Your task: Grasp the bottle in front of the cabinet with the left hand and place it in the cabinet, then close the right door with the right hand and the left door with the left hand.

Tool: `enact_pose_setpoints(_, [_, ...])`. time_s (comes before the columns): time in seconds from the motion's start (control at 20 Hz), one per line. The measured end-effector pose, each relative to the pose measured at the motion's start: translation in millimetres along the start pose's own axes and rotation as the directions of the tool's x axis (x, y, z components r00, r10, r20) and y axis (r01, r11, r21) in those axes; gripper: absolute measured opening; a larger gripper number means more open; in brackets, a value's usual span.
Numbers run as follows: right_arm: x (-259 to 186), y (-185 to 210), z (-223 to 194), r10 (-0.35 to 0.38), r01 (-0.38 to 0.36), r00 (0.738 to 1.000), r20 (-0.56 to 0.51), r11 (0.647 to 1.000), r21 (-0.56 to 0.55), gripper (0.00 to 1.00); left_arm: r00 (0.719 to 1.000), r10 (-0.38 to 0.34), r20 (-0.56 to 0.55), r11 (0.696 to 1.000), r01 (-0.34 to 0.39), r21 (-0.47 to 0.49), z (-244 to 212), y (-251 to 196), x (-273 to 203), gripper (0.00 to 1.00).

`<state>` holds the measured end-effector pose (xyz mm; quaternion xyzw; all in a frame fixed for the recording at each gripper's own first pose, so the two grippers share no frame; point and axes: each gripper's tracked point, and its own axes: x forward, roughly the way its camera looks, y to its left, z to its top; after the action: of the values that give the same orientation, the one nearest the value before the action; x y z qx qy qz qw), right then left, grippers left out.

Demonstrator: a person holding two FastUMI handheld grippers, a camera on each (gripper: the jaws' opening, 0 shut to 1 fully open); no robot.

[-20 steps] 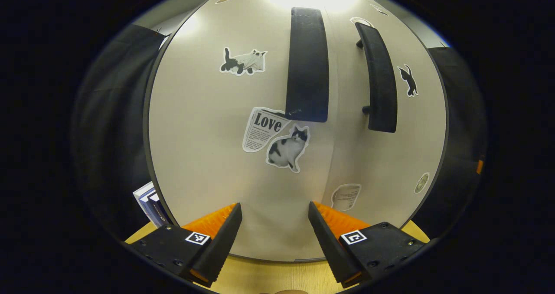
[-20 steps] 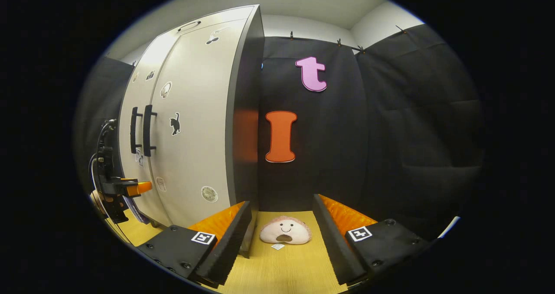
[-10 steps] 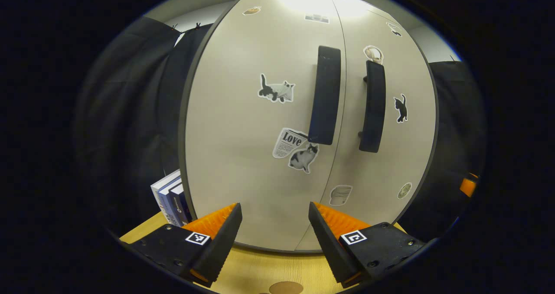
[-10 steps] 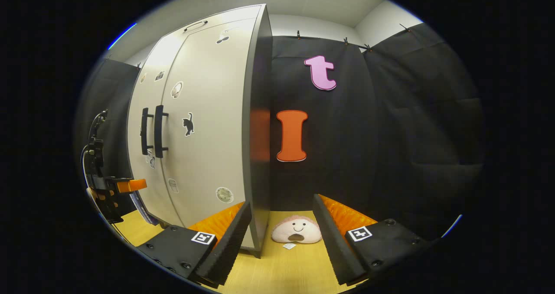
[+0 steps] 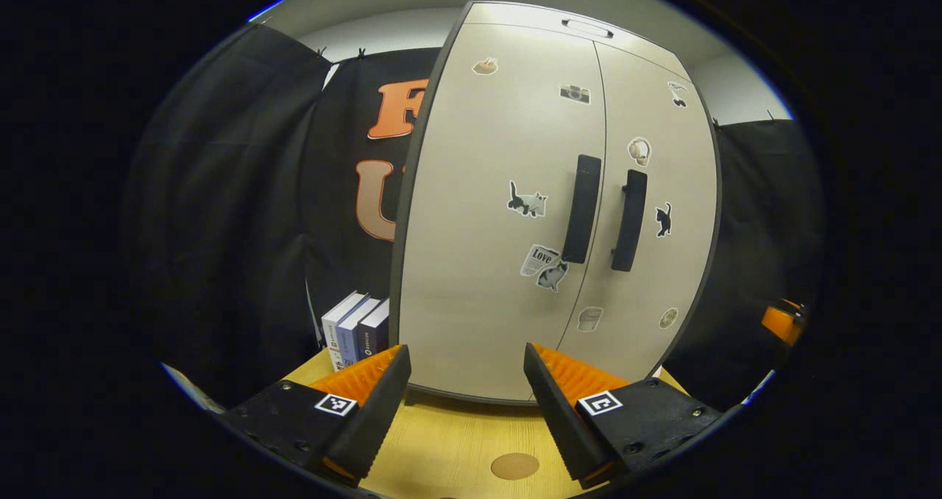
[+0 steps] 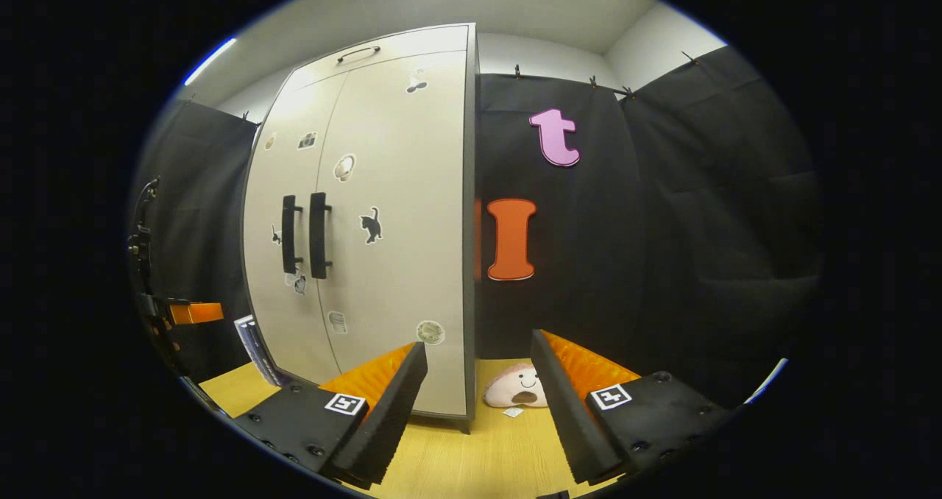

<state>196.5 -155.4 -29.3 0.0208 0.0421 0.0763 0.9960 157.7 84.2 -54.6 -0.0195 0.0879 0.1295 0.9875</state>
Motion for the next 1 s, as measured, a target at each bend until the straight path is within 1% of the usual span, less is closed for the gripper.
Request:
enact_pose_setpoints(0.1, [-15, 10, 4, -0.006, 0.006, 1.000, 0.004, 1.000, -0.012, 0.95, 1.000, -0.008, 0.009, 1.000, 0.008, -0.003, 5, 8, -17, 0.94])
enact_pose_setpoints(0.25, [-40, 24, 9, -0.014, 0.014, 1.000, 0.017, 1.000, -0.002, 0.95, 0.999, -0.026, 0.018, 1.000, 0.026, -0.005, 11, 18, -43, 0.94])
enact_pose_setpoints(0.4, [-68, 33, 11, -0.046, 0.046, 0.999, 0.027, 0.999, -0.002, 0.95, 0.998, -0.054, 0.027, 0.998, 0.054, 0.009, 17, 25, -68, 0.94])
enact_pose_setpoints(0.7, [-123, 55, 0, -0.086, 0.087, 0.996, 0.027, 0.996, -0.004, 0.95, 0.993, -0.111, 0.039, 0.994, 0.111, 0.016, 27, 26, -125, 0.94])
enact_pose_setpoints(0.9, [-148, 65, 5, -0.095, 0.094, 0.995, 0.026, 0.995, 0.013, 0.95, 0.994, -0.101, 0.050, 0.994, 0.098, 0.049, 45, 26, -156, 0.94])
enact_pose_setpoints(1.0, [-155, 67, 17, -0.100, 0.100, 0.994, 0.049, 0.995, 0.004, 0.95, 0.991, -0.113, 0.067, 0.993, 0.111, 0.035, 55, 20, -165, 0.94])
